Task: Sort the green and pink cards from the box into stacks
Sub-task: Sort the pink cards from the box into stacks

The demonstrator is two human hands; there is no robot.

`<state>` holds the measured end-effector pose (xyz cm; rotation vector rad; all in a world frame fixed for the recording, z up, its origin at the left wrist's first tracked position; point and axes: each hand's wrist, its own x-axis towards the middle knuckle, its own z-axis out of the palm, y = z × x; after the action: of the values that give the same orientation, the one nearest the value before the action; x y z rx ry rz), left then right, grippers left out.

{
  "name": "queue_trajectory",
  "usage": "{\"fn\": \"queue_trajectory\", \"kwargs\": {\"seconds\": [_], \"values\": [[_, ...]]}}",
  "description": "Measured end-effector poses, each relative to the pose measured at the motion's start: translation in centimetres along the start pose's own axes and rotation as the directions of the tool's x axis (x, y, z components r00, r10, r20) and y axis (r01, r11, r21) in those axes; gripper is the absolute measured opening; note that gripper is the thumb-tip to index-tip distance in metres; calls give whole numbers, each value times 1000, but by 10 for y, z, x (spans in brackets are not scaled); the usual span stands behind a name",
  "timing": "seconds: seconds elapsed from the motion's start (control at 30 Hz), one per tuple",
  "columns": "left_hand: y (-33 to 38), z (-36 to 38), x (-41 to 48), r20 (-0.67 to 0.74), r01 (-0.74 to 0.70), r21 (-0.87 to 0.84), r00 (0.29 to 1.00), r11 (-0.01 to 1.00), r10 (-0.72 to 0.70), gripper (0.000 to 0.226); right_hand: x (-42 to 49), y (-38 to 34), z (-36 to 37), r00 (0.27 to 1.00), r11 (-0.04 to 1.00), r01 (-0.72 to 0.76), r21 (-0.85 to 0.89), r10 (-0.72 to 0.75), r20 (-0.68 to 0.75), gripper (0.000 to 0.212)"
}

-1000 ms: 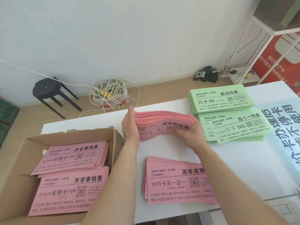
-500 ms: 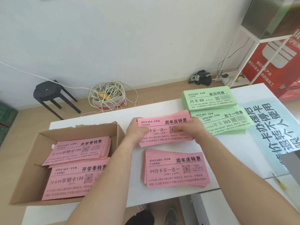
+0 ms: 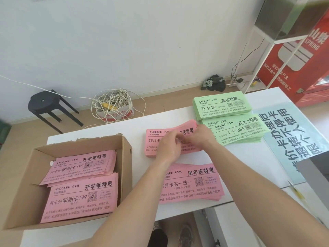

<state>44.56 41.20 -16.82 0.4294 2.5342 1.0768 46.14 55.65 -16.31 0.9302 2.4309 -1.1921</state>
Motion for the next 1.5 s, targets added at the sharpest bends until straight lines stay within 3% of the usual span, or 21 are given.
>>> {"fn": "queue_trajectory", "kwargs": {"seconds": [0.13, 0.23, 0.33, 0.47, 0.67, 1.0, 1.13, 1.2, 1.5], "values": [[10, -9, -1, 48, 159, -134, 987, 978, -154, 28, -11, 7, -6, 991, 972, 111, 208, -125, 55, 22], [19, -20, 4, 127, 293, -348, 956, 890, -265, 58, -28, 17, -15, 968, 829, 152, 539, -235, 89, 30], [21, -25, 8, 143, 296, -326, 954, 898, -263, 73, -40, 20, -16, 967, 723, 105, 683, -235, 100, 45], [27, -31, 13, 155, 312, -241, 947, 919, -280, 54, -43, 16, -3, 968, 793, 150, 591, -241, 78, 57], [8, -37, 17, 132, 283, -203, 956, 937, -260, 27, -49, 12, 4, 969, 803, 160, 574, -239, 63, 55], [-17, -27, 19, 105, 256, -260, 966, 931, -236, 16, -36, 28, -9, 979, 810, 64, 584, -165, 121, 35], [-24, -26, 21, 112, 269, -269, 962, 925, -248, 29, -31, 38, -15, 1000, 850, -19, 527, 4, 29, 31], [-25, -26, 22, 118, 254, -288, 966, 923, -229, 20, -28, 43, -14, 998, 888, -44, 457, 55, -11, 28], [-24, -26, 22, 106, 256, -299, 966, 919, -234, 18, -26, 38, -15, 996, 923, -62, 379, 84, -40, 32]]}}
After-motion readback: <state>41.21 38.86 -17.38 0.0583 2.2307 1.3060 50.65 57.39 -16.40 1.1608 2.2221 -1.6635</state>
